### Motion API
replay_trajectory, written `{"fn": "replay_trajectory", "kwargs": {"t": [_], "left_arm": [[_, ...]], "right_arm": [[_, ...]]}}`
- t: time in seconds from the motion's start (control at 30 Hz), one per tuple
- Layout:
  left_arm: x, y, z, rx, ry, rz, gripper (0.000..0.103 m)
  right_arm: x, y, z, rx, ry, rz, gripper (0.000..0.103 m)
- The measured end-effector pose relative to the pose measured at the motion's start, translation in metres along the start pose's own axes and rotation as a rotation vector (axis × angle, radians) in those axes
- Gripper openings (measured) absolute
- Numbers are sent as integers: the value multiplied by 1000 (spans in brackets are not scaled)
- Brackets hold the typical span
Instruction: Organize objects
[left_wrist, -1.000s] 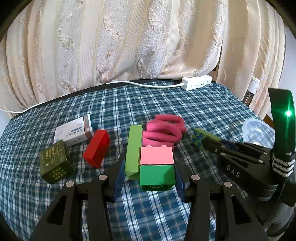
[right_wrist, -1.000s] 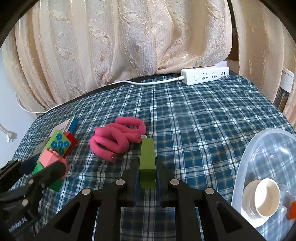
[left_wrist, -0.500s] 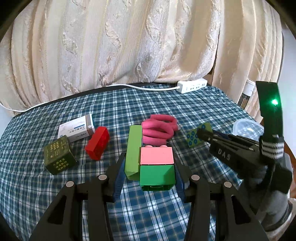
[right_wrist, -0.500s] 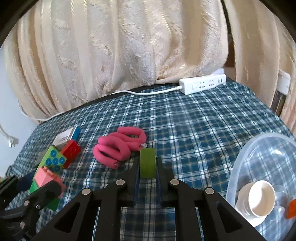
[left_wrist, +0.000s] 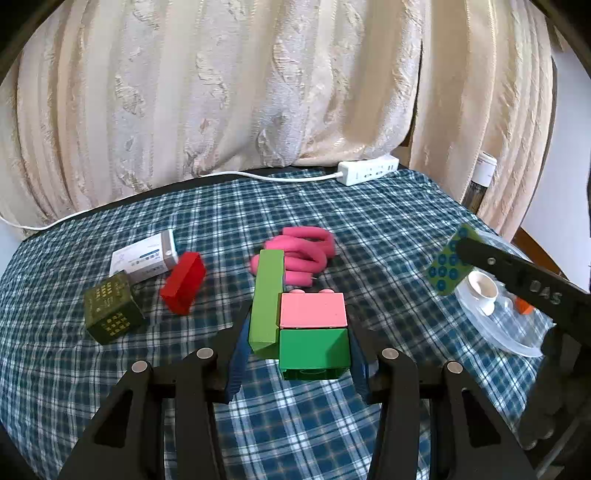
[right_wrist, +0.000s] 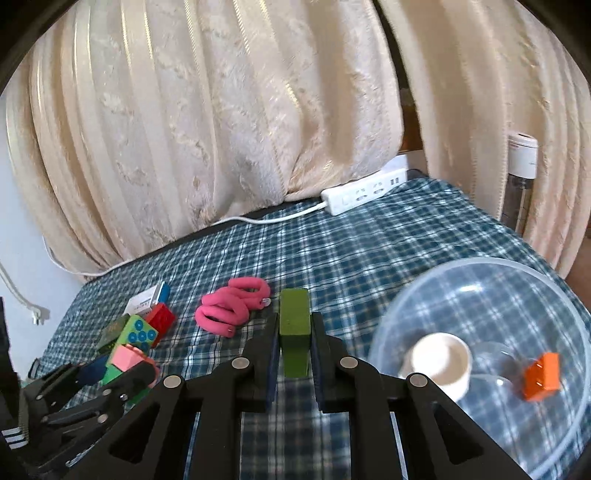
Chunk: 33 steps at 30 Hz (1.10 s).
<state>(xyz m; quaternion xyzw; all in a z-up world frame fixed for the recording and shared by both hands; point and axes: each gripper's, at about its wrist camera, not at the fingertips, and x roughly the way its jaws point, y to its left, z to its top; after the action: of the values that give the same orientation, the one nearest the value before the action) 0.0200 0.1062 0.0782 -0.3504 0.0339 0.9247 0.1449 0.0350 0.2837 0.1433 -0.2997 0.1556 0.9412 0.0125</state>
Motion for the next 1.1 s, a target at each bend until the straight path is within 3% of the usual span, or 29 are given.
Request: {"fn": "replay_trajectory", "kwargs": {"t": [0.37, 1.1], "left_arm": [[2, -27, 1, 41, 9, -21, 48], [8, -99, 10, 168, 21, -131, 48]], "right_arm": [[-34, -26, -10, 43, -38, -24, 16], [-86, -107, -19, 133, -107, -196, 16]]}}
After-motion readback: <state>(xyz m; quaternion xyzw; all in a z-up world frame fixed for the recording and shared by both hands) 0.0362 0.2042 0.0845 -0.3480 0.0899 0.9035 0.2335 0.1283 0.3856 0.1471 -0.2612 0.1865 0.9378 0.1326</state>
